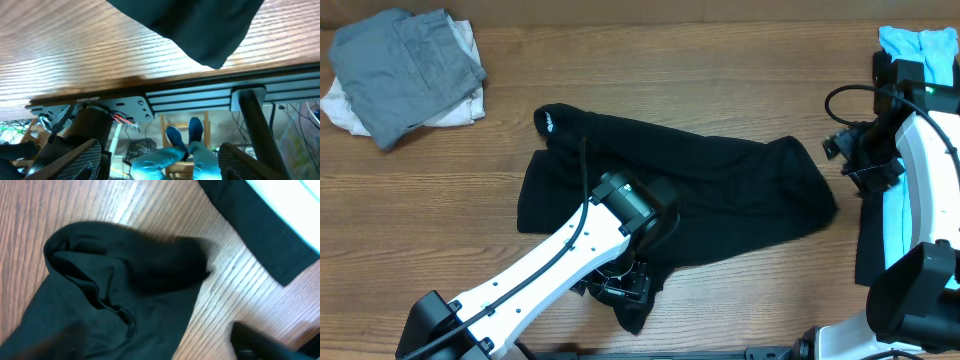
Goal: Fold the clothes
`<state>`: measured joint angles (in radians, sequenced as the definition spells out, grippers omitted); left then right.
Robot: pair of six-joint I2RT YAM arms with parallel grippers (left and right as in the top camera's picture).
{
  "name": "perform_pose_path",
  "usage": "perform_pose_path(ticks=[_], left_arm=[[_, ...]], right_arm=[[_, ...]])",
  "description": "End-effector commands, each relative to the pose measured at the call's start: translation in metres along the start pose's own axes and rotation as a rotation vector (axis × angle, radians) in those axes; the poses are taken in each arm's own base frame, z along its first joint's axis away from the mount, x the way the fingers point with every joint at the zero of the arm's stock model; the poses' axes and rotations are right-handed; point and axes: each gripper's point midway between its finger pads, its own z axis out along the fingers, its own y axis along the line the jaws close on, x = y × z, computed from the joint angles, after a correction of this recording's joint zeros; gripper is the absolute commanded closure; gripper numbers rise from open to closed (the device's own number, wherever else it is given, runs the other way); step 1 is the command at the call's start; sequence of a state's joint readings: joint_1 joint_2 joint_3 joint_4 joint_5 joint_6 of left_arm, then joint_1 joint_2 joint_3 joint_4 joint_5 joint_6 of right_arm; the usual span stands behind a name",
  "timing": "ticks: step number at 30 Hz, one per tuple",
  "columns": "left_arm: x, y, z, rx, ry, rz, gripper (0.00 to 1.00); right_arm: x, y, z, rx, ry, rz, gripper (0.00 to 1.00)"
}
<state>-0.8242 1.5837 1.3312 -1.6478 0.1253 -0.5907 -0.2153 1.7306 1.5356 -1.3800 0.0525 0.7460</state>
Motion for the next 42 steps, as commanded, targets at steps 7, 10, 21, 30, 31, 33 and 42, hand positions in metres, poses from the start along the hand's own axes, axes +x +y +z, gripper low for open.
perform_pose_path(ticks=[7, 10, 21, 30, 31, 33, 42], left_arm=[[-0.028, -0.008, -0.008, 0.032, -0.141, 0.004, 0.14], [-0.038, -0.013, -0.010, 0.055, -0.182, 0.002, 0.12], [-0.049, -0.004, -0.012, 0.037, -0.216, -0.026, 0.02], [-0.057, -0.003, -0.014, 0.025, -0.256, -0.028, 0.00], [-0.058, -0.003, -0.014, 0.025, -0.261, -0.028, 0.00], [-0.060, -0.004, -0.014, 0.029, -0.266, -0.028, 0.00], [-0.061, -0.004, -0.015, 0.028, -0.274, -0.016, 0.00]], right_arm=[[0.010, 0.041, -0.021, -0.238, 0.021, -0.268, 0.00], [0.027, 0.060, -0.025, -0.327, 0.057, -0.408, 0.02], [0.094, 0.073, 0.039, -0.267, 0.141, -0.566, 0.05], [0.106, 0.069, 0.076, -0.285, 0.160, -0.557, 0.20], [0.107, 0.070, 0.078, -0.296, 0.163, -0.557, 0.22], [0.112, 0.073, 0.083, -0.329, 0.179, -0.559, 0.22], [0.125, 0.067, 0.104, -0.359, 0.208, -0.552, 0.25]])
